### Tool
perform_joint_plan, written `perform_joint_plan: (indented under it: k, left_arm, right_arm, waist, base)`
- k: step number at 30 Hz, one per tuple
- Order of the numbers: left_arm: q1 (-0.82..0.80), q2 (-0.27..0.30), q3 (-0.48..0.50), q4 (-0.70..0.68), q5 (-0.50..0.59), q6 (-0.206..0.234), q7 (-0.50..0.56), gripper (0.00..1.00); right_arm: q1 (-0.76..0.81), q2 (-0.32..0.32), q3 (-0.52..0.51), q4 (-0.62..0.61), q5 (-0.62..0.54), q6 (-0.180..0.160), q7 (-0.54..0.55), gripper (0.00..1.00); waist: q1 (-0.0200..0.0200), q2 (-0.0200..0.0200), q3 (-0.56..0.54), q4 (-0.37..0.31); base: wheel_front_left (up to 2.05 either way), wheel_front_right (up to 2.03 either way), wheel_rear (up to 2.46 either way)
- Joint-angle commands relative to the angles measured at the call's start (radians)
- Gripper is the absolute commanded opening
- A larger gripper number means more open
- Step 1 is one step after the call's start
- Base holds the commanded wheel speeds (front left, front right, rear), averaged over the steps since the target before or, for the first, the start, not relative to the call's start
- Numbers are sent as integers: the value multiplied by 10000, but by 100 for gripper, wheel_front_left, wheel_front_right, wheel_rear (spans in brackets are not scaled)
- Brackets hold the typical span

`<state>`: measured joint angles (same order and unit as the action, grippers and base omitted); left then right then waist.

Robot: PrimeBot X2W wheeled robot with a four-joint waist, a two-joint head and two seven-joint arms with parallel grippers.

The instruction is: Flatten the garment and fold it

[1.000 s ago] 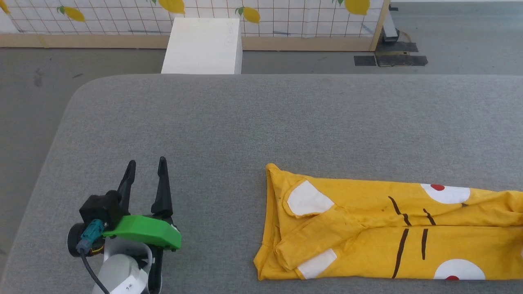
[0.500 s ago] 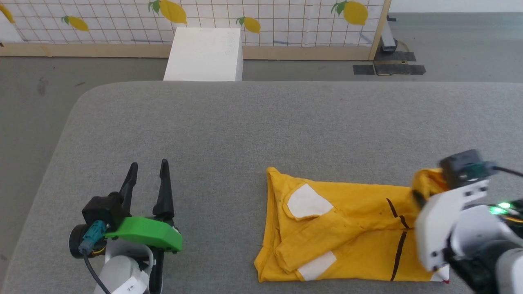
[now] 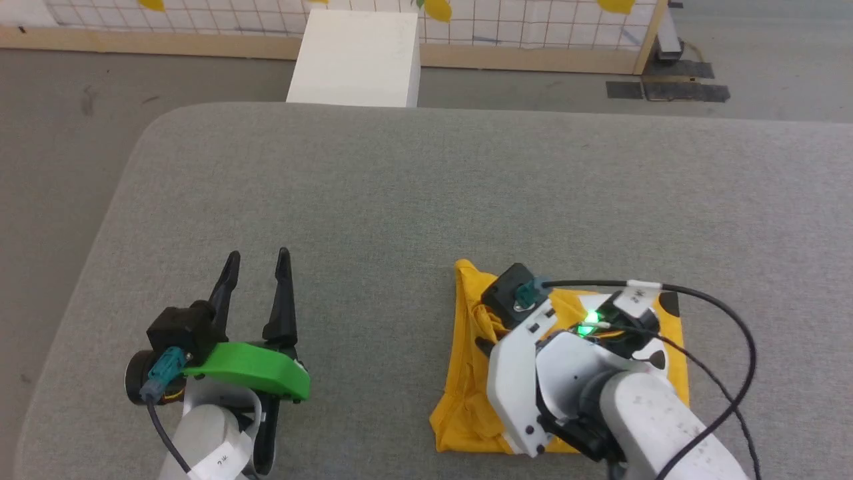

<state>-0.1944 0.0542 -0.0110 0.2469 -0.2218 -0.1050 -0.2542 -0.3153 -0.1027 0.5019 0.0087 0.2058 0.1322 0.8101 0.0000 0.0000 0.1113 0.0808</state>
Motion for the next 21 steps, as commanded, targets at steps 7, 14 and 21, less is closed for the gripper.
perform_joint_plan:
  k: [7, 14, 21]
  left_arm:
    - [-285, -38, -136, 66, -128, -28, -76, 100]
    - [-202, -39, -64, 107, -110, 4, -76, 100]
    - [-63, -39, 60, 118, -44, -5, -76, 100]
  right_arm:
    - [-802, 381, 287, 2346, 546, -15, -1011, 67]
    - [-1032, 493, 21, 2795, 1264, -15, -1874, 100]
    - [-675, 519, -1594, 1524, 1848, -15, -4256, 100]
  waist:
    - [0, 0, 265, 349]
    - [0, 0, 182, 261]
    - [0, 0, -113, -37]
  base:
    - [0, 0, 0]
    - [0, 0, 0]
    - [0, 0, 0]
